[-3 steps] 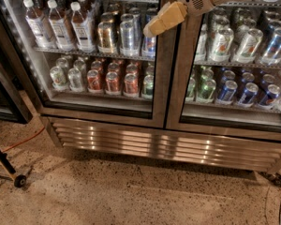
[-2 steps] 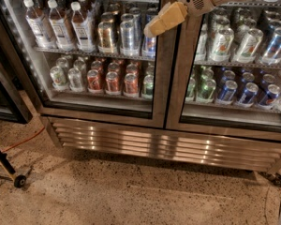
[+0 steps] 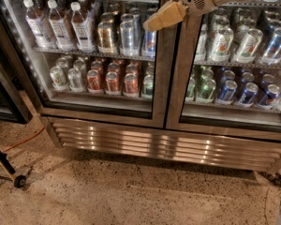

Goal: Open left fridge door

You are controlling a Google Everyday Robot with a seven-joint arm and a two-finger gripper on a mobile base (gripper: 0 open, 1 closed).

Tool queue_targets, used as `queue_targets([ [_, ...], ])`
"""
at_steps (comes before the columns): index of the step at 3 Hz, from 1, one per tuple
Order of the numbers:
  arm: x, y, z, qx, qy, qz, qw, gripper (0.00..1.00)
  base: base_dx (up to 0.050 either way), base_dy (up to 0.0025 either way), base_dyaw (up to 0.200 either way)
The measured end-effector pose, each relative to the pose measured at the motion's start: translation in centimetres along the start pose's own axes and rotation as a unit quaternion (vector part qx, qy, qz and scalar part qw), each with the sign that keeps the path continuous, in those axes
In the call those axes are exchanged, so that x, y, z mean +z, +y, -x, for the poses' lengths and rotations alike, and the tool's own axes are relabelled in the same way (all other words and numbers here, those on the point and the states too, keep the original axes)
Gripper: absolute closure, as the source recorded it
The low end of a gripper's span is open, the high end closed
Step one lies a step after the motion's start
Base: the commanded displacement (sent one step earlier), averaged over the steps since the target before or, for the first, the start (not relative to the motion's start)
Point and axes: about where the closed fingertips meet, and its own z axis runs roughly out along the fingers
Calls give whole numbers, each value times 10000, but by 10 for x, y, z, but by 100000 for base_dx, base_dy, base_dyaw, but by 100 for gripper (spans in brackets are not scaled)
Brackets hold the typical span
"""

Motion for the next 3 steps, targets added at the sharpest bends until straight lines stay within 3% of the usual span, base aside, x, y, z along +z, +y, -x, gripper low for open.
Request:
queue_targets([
  [3,0,0,0,0,0,1,10000,100,0,0,0],
])
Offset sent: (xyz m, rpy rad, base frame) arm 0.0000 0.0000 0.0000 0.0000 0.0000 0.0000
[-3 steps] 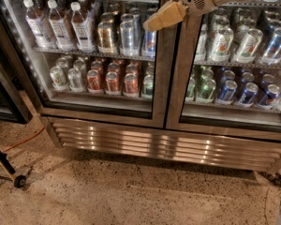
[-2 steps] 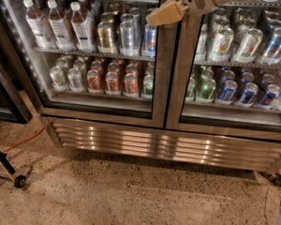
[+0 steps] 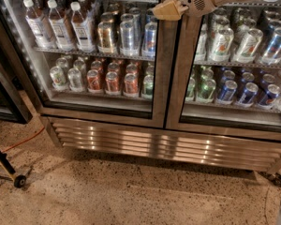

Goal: Open left fridge door

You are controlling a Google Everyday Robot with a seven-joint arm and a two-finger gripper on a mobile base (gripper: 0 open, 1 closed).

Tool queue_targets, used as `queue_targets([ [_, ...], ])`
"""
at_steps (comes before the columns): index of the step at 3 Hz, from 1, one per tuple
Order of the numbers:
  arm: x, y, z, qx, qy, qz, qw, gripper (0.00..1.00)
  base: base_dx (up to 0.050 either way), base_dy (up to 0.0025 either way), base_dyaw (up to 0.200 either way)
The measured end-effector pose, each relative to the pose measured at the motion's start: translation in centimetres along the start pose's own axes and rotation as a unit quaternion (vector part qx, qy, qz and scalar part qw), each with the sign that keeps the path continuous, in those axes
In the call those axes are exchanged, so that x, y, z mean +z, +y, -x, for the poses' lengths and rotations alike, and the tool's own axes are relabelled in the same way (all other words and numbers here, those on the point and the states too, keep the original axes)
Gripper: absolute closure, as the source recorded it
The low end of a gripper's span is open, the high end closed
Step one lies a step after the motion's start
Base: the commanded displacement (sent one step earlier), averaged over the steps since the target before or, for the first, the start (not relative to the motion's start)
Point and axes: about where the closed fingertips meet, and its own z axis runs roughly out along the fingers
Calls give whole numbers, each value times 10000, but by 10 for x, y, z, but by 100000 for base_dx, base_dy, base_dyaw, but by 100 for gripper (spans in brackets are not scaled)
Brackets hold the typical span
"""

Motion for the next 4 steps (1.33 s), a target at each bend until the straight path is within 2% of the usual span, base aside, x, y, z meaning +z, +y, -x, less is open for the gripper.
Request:
queue_targets([
  [4,-12,-15,-4,0,0,2,10000,100,0,0,0],
])
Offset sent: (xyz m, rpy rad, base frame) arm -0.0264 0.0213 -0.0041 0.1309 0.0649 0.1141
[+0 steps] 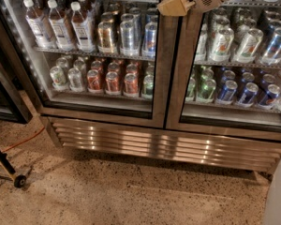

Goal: Open left fridge door

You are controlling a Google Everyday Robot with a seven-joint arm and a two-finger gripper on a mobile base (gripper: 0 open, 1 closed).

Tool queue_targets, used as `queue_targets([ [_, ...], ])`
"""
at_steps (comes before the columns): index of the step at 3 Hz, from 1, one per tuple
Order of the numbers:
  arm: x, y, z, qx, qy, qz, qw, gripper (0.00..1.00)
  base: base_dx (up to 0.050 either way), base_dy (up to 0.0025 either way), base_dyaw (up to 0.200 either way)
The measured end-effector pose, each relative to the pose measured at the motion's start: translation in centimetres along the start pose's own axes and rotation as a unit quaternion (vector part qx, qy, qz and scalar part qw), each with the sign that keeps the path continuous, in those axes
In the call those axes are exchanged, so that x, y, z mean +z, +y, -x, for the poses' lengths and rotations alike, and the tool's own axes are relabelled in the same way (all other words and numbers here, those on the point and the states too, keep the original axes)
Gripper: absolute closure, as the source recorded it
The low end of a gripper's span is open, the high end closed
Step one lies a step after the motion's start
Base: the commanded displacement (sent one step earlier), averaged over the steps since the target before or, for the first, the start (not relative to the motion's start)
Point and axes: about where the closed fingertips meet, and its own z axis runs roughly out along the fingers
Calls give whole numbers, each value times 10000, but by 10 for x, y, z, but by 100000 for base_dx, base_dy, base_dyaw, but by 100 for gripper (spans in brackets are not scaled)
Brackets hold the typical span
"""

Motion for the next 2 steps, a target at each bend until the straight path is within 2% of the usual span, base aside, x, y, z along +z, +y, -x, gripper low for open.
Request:
queue_targets([
  [2,-7,-13,-1,0,0,1,10000,100,0,0,0],
])
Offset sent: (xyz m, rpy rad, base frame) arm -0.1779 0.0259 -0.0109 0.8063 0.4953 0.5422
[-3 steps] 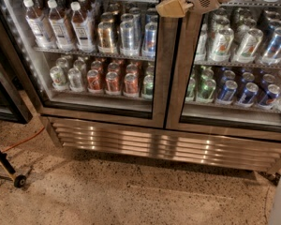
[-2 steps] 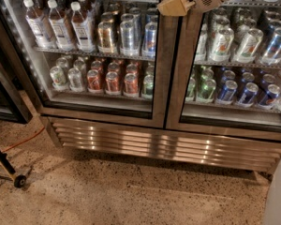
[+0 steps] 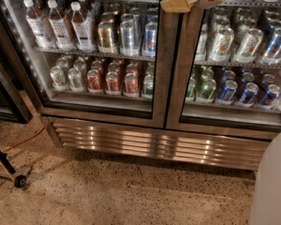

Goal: Open left fridge door

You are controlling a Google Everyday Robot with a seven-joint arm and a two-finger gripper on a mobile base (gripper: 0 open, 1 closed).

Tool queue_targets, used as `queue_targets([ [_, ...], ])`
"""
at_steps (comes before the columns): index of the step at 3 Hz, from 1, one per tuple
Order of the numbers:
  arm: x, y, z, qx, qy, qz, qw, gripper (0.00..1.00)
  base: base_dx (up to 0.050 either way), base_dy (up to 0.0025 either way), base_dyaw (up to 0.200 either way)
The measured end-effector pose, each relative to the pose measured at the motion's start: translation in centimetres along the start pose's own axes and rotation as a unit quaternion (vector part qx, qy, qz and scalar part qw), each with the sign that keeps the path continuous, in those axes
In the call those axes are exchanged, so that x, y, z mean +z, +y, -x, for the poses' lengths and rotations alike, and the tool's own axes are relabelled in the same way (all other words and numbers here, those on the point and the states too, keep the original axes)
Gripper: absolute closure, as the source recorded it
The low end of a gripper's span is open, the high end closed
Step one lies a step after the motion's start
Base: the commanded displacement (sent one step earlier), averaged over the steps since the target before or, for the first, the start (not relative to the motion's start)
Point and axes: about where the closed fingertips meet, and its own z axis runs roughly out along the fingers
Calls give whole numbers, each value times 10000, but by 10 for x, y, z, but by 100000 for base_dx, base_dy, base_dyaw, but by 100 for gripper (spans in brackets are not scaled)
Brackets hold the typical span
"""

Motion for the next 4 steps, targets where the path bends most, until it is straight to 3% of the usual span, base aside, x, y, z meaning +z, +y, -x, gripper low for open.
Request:
queue_targets([
  [4,-2,-1,2,43,-12,42,10000,100,0,0,0],
])
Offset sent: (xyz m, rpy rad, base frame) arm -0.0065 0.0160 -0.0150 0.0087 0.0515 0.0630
